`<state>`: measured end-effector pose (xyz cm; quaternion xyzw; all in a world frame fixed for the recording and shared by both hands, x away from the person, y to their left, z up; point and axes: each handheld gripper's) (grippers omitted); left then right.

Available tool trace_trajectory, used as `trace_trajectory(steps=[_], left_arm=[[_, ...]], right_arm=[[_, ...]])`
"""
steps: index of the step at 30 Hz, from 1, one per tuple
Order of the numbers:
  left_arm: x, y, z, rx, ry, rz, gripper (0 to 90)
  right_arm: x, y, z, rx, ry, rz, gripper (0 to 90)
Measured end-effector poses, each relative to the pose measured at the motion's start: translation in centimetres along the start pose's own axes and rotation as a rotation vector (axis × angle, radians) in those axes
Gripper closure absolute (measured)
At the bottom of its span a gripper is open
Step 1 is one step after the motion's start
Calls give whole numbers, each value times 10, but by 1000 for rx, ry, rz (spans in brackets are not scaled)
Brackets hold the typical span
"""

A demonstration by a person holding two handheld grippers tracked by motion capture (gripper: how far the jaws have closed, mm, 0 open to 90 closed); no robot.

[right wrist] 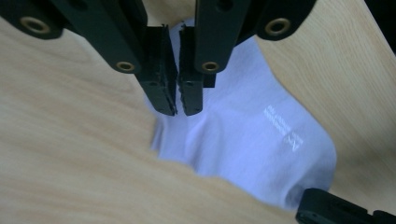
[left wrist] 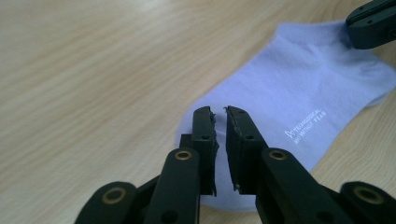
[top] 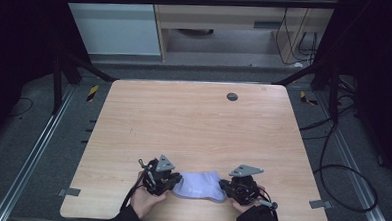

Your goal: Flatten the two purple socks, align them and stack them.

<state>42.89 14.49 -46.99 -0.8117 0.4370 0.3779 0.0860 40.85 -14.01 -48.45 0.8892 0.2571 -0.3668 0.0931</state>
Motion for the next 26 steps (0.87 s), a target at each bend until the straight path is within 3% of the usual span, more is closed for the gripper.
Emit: trace_trajectory(steps=[1,2,3,5,7,8,9,10,11,12,15,19,26], left_arm=[[-5,-2,0,-5,18,-6,792],[-9,-5,-1,-11,29,-14,792],[-17,-12,-1,-23,53,-29,771],[-22,-17,0,-38,66,-38,760],[-29,-27,3,-63,85,-51,737],[-32,-31,4,-73,89,-58,737],[-37,-40,6,-93,100,-70,707],[-37,-40,6,-93,100,-70,694],[-42,-52,10,-113,110,-94,674],[-42,-52,10,-113,110,-94,657],[-48,-68,18,-139,111,-126,596],[-55,-86,27,-171,128,-167,536],[-63,-110,38,-201,151,-201,392]], right_arm=[[-5,5,-2,18,34,14,791],[-5,5,-2,18,34,14,791],[-9,13,-2,30,65,45,723],[-10,16,-2,40,76,59,692],[-12,33,1,84,104,109,582],[-12,33,1,84,104,109,582],[-12,41,3,91,111,134,528],[-12,44,4,100,115,140,511],[-12,50,4,104,121,153,489],[-12,50,4,104,121,153,489],[-15,67,7,136,139,184,413],[-15,78,10,151,144,211,369],[-16,103,18,198,138,264,285]])
Point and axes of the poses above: each handheld gripper's, and its own axes: x roughly forward along the jaws, z roughly out of its underside, y roughly to its right, and after that the axes turned 10 degrees about z, right-handed
